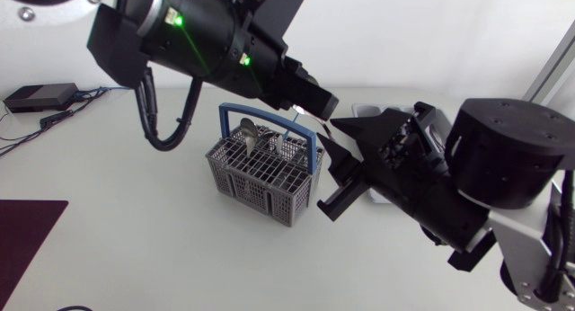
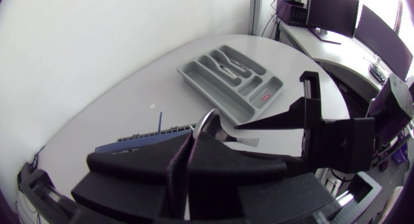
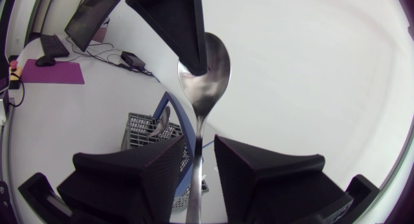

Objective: Unload the cutlery basket into the drawer organizer.

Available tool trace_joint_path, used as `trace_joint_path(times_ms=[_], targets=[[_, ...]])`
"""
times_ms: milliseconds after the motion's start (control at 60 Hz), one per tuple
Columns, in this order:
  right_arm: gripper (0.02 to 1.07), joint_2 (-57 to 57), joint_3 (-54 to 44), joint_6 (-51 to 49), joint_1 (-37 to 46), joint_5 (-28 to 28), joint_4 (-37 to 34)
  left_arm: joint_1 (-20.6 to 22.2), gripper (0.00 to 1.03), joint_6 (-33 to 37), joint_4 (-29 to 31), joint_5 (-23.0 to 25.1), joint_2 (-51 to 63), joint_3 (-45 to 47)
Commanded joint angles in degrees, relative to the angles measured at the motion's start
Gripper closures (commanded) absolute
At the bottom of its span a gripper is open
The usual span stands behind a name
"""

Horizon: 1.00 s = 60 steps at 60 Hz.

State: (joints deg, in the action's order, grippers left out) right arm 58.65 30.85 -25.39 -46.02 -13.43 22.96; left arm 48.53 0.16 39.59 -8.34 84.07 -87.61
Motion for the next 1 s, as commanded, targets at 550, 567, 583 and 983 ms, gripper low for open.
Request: trace_joint_path(times_ms=[550,567,583,983], targets=[[1.01,2.8,2.2,-0.5,0.1,-1.5,-0.3,-0.2,0.78,-1.7,-0.1,1.3,1.2,-1.3],[1.01,2.6,2.0,-0.4,0.1,-1.5,-0.6,-0.2,0.72,-1.7,-0.1,1.3,1.2,-1.4],[1.01,2.5,1.9,-0.3,0.1,-1.4,-0.8,0.0,0.67,-1.7,-0.1,1.3,1.2,-1.6],[1.01,-7.1,-2.1,0.5,11.7,5.5,-12.4,-9.3,0.12,2.5,-1.4,1.2,-0.9,-6.1]])
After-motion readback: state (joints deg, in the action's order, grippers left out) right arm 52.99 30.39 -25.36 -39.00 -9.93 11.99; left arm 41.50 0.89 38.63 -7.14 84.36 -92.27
